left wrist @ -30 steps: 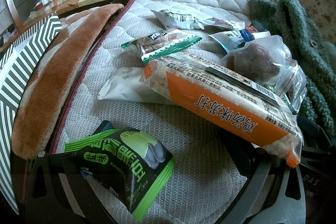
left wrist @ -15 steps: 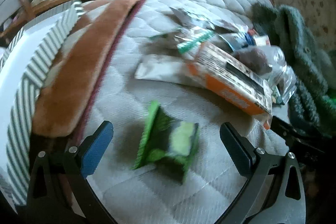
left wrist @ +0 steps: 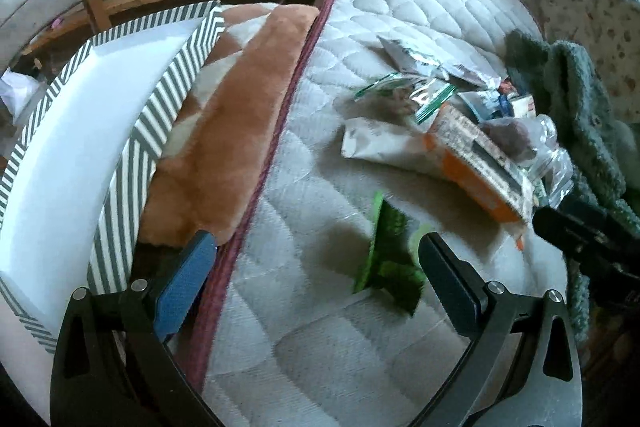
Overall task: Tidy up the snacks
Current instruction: 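Lower the left gripper onto the small green snack packet and close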
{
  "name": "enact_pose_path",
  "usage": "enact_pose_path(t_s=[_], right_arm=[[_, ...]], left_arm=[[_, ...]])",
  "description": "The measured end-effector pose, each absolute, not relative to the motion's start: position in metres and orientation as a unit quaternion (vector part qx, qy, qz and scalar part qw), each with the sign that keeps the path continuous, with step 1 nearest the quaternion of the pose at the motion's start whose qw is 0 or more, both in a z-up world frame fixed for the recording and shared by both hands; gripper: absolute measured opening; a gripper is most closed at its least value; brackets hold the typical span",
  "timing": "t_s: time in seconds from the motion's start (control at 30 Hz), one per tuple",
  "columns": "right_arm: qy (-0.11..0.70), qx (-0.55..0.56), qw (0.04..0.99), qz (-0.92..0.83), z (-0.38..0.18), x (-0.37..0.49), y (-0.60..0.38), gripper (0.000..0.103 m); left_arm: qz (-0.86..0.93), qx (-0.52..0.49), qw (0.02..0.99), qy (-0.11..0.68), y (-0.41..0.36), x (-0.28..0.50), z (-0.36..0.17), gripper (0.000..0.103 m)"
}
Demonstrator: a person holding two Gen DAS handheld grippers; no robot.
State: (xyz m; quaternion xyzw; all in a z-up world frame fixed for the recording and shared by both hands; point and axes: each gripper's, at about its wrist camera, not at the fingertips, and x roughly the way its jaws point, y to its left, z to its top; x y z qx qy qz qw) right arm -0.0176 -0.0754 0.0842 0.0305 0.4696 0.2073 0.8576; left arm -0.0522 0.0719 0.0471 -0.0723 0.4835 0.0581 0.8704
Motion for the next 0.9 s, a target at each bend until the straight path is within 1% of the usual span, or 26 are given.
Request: enact_pose_path(t_s=[0.2,0.5,0.53,0.57,0.6,0.63,0.67,0.7,0.73,0.8,0.83,0.9], right_arm=[[0.481,0.018,0.848,0.221,0.085,-0.024,-0.067,0.103],[0.491,0.037,0.846,0.204,0.083,-0.026,-0.082,0.103],[0.492,0.036,0.846,0.204,0.083,-0.027,-0.082,0.103],[0.494,0.034,0.845,0.204,0.082,-0.027,-0.081,0.103],[0.495,0.032,0.844,0.204,0.082,-0.027,-0.081,0.103],[0.496,0.030,0.843,0.205,0.082,-0.027,-0.080,0.103],[0.497,0.027,0.843,0.205,0.082,-0.028,-0.079,0.103],[0.496,0.026,0.843,0.205,0.083,-0.028,-0.079,0.103],[0.496,0.026,0.844,0.204,0.083,-0.028,-0.080,0.103],[0.494,0.027,0.845,0.204,0.084,-0.027,-0.081,0.103],[0.492,0.028,0.846,0.203,0.084,-0.027,-0.081,0.103],[0.489,0.028,0.848,0.201,0.087,-0.024,-0.082,0.103]], left_arm=[[0.050,-0.092,0.863,0.495,0.075,-0.053,0.043,0.102],[-0.008,-0.060,0.862,0.503,0.049,-0.047,0.041,0.102],[-0.012,-0.058,0.862,0.504,0.047,-0.045,0.040,0.100],[-0.014,-0.057,0.860,0.508,0.045,-0.042,0.038,0.095],[-0.016,-0.056,0.857,0.511,0.044,-0.040,0.036,0.093],[-0.017,-0.055,0.855,0.516,0.043,-0.037,0.033,0.087],[-0.016,-0.054,0.853,0.518,0.042,-0.034,0.031,0.076],[-0.017,-0.052,0.851,0.522,0.042,-0.033,0.028,0.069],[-0.019,-0.052,0.848,0.527,0.042,-0.031,0.026,0.060],[-0.029,-0.060,0.849,0.524,0.042,-0.030,0.025,0.048],[-0.026,-0.055,0.851,0.521,0.042,-0.030,0.025,0.038],[-0.028,-0.047,0.854,0.518,0.040,-0.030,0.025,0.036]])
